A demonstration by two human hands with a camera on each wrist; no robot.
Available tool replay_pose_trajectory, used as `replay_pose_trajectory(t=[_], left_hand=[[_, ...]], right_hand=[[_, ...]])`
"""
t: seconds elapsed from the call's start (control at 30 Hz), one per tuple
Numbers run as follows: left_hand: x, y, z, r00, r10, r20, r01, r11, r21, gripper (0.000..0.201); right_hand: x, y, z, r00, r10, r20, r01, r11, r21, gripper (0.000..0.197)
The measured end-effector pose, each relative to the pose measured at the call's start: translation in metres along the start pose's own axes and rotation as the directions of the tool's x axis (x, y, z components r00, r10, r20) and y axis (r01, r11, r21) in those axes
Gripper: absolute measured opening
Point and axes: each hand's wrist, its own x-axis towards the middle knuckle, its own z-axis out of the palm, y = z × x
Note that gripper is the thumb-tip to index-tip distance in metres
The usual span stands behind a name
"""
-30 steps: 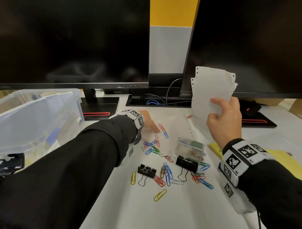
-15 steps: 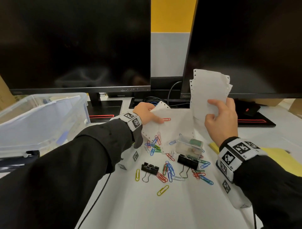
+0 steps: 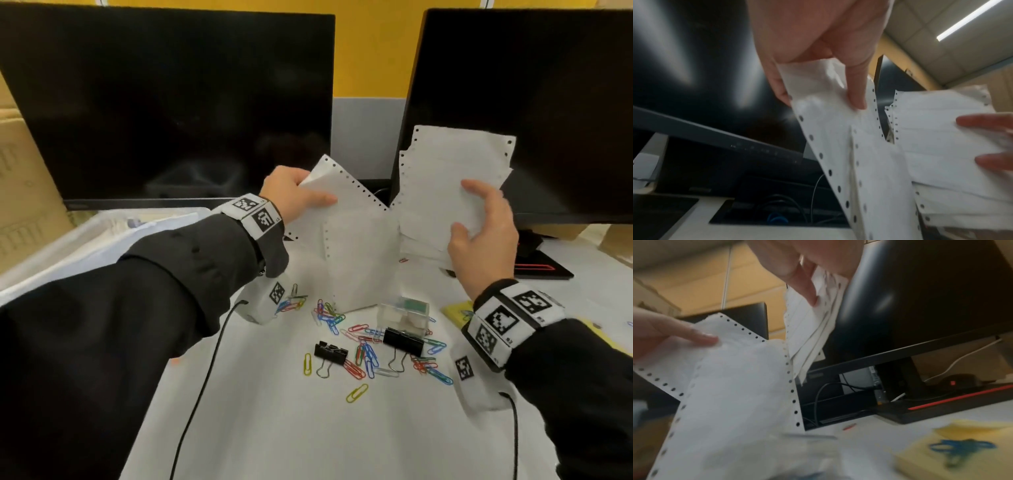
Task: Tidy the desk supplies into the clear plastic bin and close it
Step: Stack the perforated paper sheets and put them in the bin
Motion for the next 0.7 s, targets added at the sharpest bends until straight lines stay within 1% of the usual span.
replay_pose_trajectory(t=[0.07,0.13,0.27,0.33,0.4,0.47,0.53,0.57,0.63,0.67,0.7], left_hand=[[-0.002,0.006,-0.012,1.0,0.022,0.0,-0.022,1.0,-0.014,0.02],[-0.006,0.011,-0.021,0.998,0.044,0.054,-0.043,0.999,-0.008,0.015],[-0.014,0.021,-0.027,0.979,0.108,0.171,-0.114,0.993,0.021,0.011],[-0.014,0.026,-0.025,0.962,0.162,0.221,-0.18,0.981,0.066,0.018],[-0.011,0.028,-0.02,0.935,0.218,0.281,-0.266,0.953,0.146,0.026],[-0.01,0.028,-0.011,0.921,0.265,0.286,-0.326,0.925,0.193,0.029],[-0.007,0.026,-0.001,0.925,0.311,0.218,-0.357,0.908,0.219,0.035],[-0.007,0.027,0.004,0.931,0.32,0.175,-0.354,0.907,0.227,0.036],[-0.007,0.03,0.011,0.939,0.322,0.12,-0.341,0.913,0.224,0.03],[-0.008,0.033,0.013,0.939,0.328,0.104,-0.343,0.91,0.233,0.026],[-0.01,0.036,0.015,0.935,0.342,0.091,-0.354,0.901,0.25,0.027]], right_hand=[[-0.002,-0.01,0.0,0.998,0.055,0.0,-0.055,0.992,0.112,0.068],[-0.005,-0.016,0.002,0.994,0.108,0.024,-0.111,0.977,0.185,0.078],[-0.009,-0.023,0.006,0.981,0.171,0.095,-0.19,0.948,0.257,0.082],[-0.01,-0.026,0.01,0.973,0.17,0.159,-0.209,0.938,0.275,0.086],[-0.008,-0.028,0.015,0.958,0.14,0.252,-0.213,0.932,0.293,0.086],[-0.007,-0.03,0.021,0.938,0.098,0.333,-0.198,0.938,0.284,0.076],[-0.007,-0.033,0.026,0.927,0.062,0.369,-0.16,0.957,0.241,0.052],[-0.008,-0.035,0.027,0.922,0.07,0.381,-0.169,0.957,0.236,0.04],[-0.01,-0.038,0.027,0.905,0.119,0.409,-0.256,0.918,0.301,0.026],[-0.012,-0.039,0.027,0.892,0.125,0.435,-0.304,0.876,0.373,0.022],[-0.013,-0.04,0.026,0.88,0.119,0.461,-0.342,0.832,0.437,0.021]])
